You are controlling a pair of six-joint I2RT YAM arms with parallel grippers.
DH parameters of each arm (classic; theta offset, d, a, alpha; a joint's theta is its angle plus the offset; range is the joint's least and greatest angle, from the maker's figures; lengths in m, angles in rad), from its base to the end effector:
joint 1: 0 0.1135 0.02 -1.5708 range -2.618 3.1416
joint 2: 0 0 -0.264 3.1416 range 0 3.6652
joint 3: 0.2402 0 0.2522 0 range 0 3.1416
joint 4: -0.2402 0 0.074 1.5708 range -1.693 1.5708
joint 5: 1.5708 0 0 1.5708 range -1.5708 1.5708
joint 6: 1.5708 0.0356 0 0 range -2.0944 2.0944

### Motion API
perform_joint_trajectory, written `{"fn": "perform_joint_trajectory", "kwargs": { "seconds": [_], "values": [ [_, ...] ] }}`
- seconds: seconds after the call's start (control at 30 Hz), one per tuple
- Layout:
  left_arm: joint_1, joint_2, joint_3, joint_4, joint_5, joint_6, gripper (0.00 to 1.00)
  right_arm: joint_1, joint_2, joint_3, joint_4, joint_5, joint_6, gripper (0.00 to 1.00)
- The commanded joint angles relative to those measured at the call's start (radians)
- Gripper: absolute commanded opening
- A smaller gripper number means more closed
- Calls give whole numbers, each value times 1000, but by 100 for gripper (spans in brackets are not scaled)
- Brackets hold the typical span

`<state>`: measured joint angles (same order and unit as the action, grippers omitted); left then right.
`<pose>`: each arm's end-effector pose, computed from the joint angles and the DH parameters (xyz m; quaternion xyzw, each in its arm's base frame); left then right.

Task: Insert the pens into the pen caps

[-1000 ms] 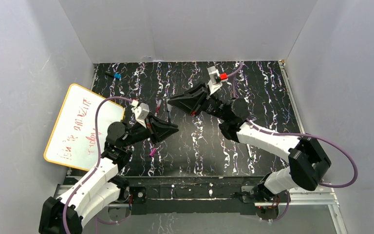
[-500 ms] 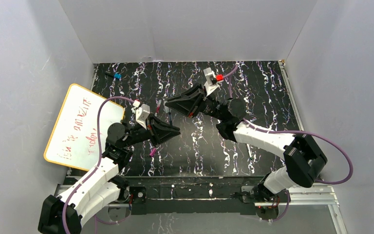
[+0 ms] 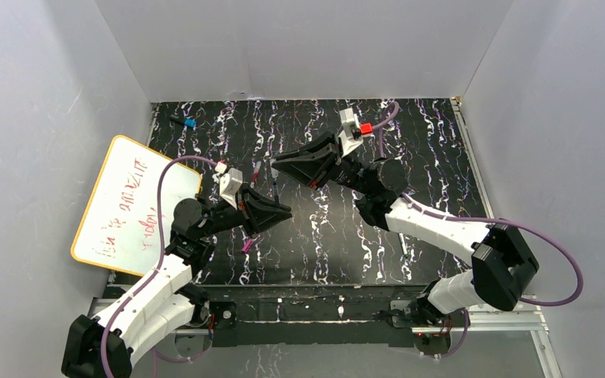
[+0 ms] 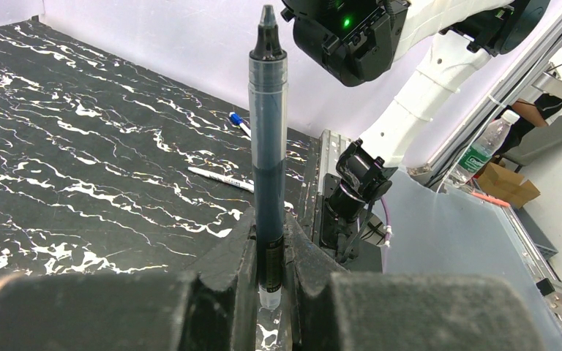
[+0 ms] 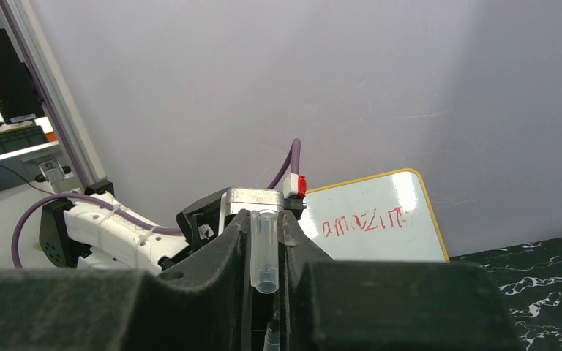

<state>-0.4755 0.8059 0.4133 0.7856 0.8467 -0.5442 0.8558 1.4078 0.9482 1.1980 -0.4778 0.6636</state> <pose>0.1448 -0.1046 0.3030 0.3240 0.5178 -0.5692 0.5504 0.1853 0.2383 0.3902 -0.2531 0.3702 0.6814 0.5784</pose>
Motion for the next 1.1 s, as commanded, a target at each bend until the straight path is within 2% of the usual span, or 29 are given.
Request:
{"fn": "perform_joint_trajectory", "kwargs": {
  "seconds": [0.0, 1.07],
  "values": [
    [-5, -17, -7, 30, 11, 0, 0, 3, -29, 18, 10, 8, -47, 1],
    [-5, -41, 5, -28, -1, 34, 0, 4, -15, -13, -3, -10, -59, 1]
  ]
}}
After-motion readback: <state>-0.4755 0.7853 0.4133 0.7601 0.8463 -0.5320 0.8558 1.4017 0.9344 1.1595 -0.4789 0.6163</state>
